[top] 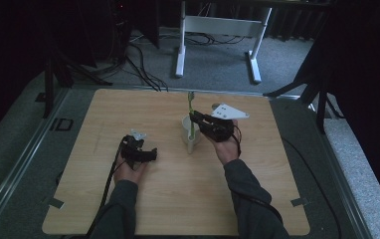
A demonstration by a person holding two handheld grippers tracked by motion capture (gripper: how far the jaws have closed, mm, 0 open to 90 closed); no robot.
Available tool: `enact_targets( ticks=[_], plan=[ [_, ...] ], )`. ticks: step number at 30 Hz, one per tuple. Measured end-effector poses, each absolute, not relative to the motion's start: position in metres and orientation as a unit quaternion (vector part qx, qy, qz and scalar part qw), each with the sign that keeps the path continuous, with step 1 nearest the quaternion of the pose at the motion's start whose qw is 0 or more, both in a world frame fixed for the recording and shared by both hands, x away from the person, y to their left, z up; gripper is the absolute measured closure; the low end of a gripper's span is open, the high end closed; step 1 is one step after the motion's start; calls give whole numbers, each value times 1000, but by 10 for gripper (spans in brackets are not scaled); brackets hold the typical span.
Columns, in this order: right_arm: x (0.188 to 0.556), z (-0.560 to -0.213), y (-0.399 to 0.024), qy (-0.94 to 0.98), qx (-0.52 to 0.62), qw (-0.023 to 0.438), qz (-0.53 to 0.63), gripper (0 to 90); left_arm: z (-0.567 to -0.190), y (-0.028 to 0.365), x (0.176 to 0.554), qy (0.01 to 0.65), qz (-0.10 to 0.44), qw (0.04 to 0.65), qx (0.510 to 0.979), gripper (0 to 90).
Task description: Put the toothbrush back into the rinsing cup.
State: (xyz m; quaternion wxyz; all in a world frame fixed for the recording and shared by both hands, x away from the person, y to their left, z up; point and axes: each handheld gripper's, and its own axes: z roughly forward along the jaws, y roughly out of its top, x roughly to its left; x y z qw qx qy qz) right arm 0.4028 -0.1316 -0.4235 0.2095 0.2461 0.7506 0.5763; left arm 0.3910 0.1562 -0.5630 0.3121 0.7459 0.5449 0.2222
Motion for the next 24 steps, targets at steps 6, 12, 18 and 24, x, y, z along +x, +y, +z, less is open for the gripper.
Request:
enact_targets(
  ticks=[6, 12, 18, 24],
  plan=[
    [403, -428, -130, 753, 247, 208, 574, 816, -563, 156, 391, 545, 222, 312, 746, 134],
    [404, -431, -130, 756, 247, 209, 569, 816, -563, 156, 391, 545, 222, 312, 746, 134],
    [404, -434, -130, 757, 249, 208, 568, 816, -563, 156, 391, 545, 222, 312, 746, 134],
    [404, -438, -128, 760, 248, 204, 564, 815, -563, 156, 391, 545, 222, 312, 746, 134]
  ],
)
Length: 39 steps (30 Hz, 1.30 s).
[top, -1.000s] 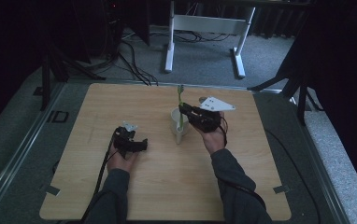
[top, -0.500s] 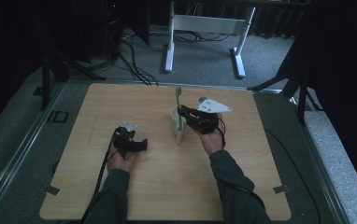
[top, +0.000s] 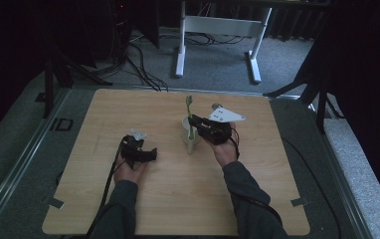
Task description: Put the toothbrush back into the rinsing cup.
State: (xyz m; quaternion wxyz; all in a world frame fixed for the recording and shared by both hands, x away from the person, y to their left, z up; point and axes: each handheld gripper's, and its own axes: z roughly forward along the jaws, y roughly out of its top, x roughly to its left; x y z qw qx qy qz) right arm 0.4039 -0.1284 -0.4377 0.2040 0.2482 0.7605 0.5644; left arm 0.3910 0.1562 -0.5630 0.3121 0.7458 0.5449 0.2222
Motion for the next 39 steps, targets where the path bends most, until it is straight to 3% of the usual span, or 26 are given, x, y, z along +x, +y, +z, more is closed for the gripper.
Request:
enact_targets(
  ticks=[17, 18, 19, 22, 24, 28, 39],
  plan=[
    [403, -445, -132, 771, 248, 196, 553, 806, -563, 156, 391, 545, 223, 312, 746, 134],
    [403, -446, -133, 771, 250, 195, 552, 776, -563, 156, 391, 545, 222, 312, 746, 134],
    [403, -447, -134, 772, 251, 193, 552, 688, -563, 156, 391, 545, 222, 312, 746, 134],
    [403, -449, -135, 771, 258, 191, 550, 365, -563, 156, 391, 545, 222, 312, 746, 134],
    [402, -451, -136, 773, 263, 189, 546, 276, -563, 156, 391, 544, 222, 312, 746, 134],
    [400, -454, -140, 777, 265, 181, 542, 214, -563, 156, 391, 544, 222, 312, 747, 134],
    [397, -455, -155, 786, 271, 178, 527, 206, -563, 156, 391, 544, 222, 312, 746, 135]
  ],
)
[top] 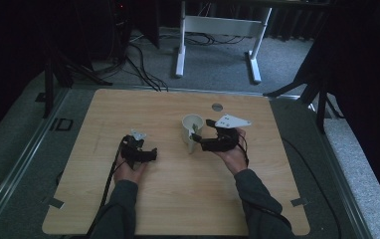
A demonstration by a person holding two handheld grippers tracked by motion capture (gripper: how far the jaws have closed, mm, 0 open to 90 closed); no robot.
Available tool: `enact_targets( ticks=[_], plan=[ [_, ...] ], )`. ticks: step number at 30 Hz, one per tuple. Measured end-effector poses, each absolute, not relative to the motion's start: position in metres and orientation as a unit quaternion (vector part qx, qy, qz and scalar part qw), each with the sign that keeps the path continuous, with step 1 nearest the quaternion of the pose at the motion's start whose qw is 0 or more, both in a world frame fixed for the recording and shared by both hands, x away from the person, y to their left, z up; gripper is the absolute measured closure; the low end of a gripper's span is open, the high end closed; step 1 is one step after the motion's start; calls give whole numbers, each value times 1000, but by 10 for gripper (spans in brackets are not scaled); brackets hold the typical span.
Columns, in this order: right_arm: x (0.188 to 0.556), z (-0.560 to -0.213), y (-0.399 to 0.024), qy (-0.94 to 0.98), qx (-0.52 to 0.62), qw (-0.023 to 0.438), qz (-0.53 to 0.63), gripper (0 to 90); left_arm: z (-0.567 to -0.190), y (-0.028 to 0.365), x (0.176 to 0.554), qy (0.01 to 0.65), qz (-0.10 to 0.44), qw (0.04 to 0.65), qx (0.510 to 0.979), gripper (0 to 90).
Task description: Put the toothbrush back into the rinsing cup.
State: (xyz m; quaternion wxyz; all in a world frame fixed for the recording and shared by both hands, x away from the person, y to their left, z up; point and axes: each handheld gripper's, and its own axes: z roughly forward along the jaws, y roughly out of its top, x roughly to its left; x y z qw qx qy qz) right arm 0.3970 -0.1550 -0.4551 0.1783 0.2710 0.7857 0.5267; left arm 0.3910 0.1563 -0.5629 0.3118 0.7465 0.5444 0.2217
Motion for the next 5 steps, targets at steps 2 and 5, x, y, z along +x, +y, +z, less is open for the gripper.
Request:
enact_targets(
  ticks=[2, 5],
  plan=[
    [396, -455, -159, 788, 272, 178, 523, 206, -563, 156, 391, 544, 222, 312, 747, 134],
    [394, -456, -165, 792, 273, 178, 517, 203, -563, 156, 391, 545, 221, 312, 746, 135]
  ],
)
